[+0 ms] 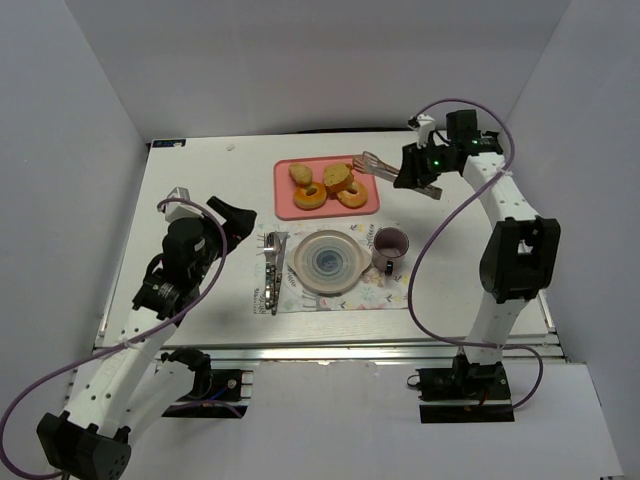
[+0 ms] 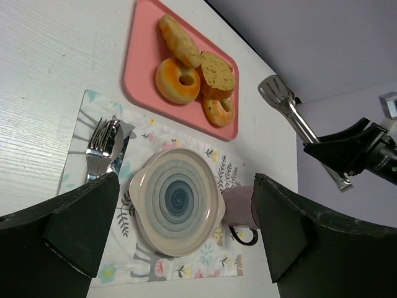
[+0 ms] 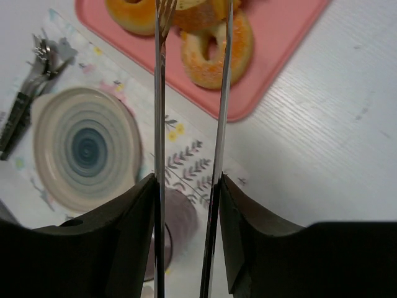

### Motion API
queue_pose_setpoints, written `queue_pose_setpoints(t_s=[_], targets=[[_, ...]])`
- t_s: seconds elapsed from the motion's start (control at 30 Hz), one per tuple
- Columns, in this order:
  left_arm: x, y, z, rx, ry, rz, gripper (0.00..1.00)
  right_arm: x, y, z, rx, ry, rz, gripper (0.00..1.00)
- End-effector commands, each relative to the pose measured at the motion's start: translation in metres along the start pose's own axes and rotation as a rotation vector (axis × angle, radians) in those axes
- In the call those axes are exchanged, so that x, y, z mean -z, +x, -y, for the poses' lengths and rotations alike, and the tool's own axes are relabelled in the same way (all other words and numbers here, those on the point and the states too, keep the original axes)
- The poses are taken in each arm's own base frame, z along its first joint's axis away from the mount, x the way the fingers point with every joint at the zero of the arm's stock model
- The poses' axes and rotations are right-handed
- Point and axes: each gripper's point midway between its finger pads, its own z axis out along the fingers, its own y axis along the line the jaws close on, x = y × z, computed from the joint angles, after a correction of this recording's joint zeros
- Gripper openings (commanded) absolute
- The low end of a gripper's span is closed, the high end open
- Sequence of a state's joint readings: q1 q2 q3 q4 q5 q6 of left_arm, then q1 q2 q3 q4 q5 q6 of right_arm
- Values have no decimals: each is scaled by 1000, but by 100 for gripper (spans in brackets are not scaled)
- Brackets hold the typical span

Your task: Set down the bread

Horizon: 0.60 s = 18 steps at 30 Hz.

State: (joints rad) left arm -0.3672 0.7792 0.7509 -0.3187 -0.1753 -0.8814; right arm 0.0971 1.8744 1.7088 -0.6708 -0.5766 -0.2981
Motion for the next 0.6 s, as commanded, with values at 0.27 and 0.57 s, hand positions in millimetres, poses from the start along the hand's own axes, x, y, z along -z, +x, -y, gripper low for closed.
queue_pose_setpoints(t_s=[0.27,0.57], targets=[[4,-17,8,63,-14,45,98,-51,-44,-19,-287,-38,67,48],[0,-19,9,68,-31,48,98,-70,-40,-4,-367,57,47,48]])
